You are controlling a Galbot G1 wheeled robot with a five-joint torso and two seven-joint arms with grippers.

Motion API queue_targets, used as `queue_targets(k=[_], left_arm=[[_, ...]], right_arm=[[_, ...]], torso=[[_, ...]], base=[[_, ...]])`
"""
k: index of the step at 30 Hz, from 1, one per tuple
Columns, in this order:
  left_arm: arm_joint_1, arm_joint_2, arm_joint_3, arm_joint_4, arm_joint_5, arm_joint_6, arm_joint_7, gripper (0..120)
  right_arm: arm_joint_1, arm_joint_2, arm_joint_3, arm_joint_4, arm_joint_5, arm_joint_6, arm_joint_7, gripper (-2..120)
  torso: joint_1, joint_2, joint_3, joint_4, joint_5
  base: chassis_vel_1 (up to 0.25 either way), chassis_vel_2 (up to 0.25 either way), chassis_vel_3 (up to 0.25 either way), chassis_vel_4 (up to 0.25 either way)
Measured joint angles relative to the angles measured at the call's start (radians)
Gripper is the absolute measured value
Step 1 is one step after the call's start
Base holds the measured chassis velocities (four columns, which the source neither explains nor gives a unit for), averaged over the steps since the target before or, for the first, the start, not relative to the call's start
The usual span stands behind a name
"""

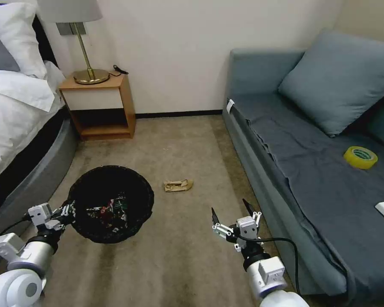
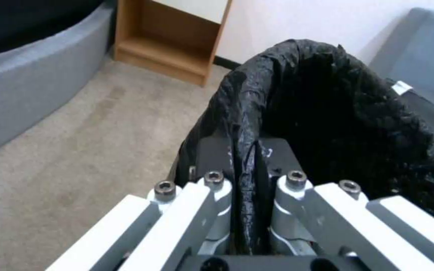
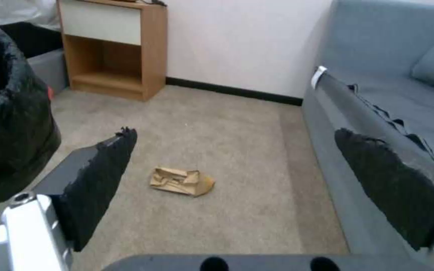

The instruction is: Pick up the trash bin, then pick up the garbage on the floor and place it into the trash bin.

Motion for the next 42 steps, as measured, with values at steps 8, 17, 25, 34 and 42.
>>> queue_targets(k=[8, 17, 25, 34, 42], left_arm=[[-0.002, 0.004, -0.021, 0.011, 0.003, -0.001, -0.001, 5], [0.0, -0.001, -0.027, 0.011, -0.003, -0.004, -0.002, 5], [-0.003, -0.002, -0.034, 0.015, -0.005, -0.006, -0.015, 5], [-0.004, -0.002, -0.037, 0.019, -0.006, -0.008, -0.018, 5], [-0.003, -0.004, -0.042, 0.022, -0.006, -0.01, -0.019, 5]], right_arm=[[0.006, -0.003, -0.005, -0.005, -0.001, 0.002, -0.004, 100], [0.012, -0.002, -0.011, -0.01, -0.002, 0.003, -0.009, 100], [0.019, -0.004, -0.009, -0.011, 0.004, 0.004, -0.014, 100], [0.021, -0.003, -0.013, -0.015, 0.005, 0.004, -0.021, 100], [0.026, -0.006, -0.017, -0.018, 0.005, 0.005, -0.026, 100]], torso=[[0.0, 0.0, 0.0, 0.0001, 0.0002], [0.0, 0.0, 0.0, 0.0, 0.0001], [0.0, 0.0, 0.0, 0.0001, 0.0001], [0.0, 0.0, 0.0, 0.0, 0.0], [0.0, 0.0, 0.0, 0.0, 0.0]], base=[[-0.041, 0.036, 0.034, -0.036], [-0.09, 0.092, 0.089, -0.096], [-0.068, 0.083, 0.076, -0.072], [-0.111, 0.103, 0.101, -0.115], [-0.131, 0.139, 0.138, -0.136]])
